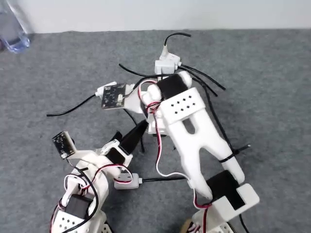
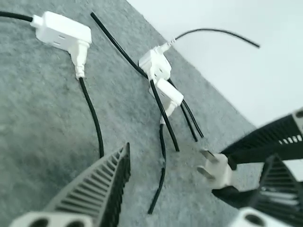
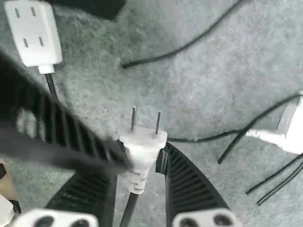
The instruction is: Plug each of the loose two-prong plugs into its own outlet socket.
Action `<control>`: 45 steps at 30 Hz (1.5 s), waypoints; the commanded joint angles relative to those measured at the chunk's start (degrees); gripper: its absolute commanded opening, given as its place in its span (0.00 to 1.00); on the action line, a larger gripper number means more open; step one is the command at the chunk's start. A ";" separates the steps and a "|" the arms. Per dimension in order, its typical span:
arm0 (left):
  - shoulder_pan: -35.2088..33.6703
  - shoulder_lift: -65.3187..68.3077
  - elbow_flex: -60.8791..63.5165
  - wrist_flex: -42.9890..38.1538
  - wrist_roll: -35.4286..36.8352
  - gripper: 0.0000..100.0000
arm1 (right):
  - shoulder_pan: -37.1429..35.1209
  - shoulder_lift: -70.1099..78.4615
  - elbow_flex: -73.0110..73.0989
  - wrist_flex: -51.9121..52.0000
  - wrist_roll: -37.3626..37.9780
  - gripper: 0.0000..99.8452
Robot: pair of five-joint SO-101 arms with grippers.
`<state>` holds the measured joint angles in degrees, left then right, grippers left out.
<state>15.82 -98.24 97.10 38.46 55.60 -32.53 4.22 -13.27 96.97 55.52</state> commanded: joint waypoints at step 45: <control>0.79 0.09 -0.31 0.18 0.18 0.41 | -4.88 -17.27 -4.66 5.93 -5.63 0.01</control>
<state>16.26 -98.86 96.40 37.93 55.60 -36.75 -9.05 -14.77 100.57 50.51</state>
